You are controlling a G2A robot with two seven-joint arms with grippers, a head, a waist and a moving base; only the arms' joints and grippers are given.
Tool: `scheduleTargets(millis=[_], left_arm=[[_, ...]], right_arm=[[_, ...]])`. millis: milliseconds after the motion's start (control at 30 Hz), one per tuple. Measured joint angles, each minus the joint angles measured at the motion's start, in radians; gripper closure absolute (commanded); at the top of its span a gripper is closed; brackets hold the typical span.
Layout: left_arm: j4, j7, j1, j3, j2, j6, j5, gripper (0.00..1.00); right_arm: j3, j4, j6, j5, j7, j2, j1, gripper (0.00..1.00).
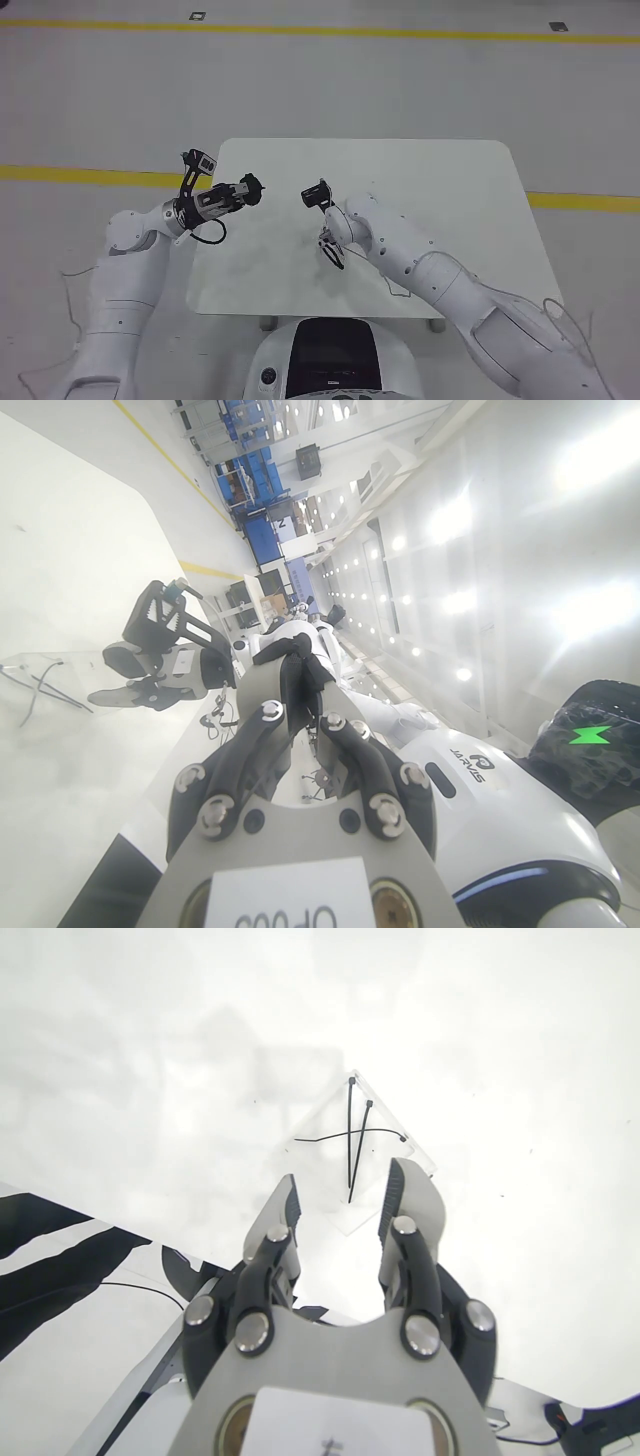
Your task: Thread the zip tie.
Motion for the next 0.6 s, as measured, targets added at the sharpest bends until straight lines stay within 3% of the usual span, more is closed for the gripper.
scheduleTargets(millis=[533, 600], left_arm=[[0.000, 0.000, 0.000, 0.000, 0.000, 0.000, 0.000, 1.00], [0.000, 0.000, 0.000, 0.000, 0.000, 0.000, 0.000, 1.00]], right_arm=[[-0.024, 0.195, 0.000, -0.030, -0.090, -0.087, 0.015, 1.00], [-0.029, 0.218, 0.000, -0.051, -0.099, -0.100, 0.018, 0.91]])
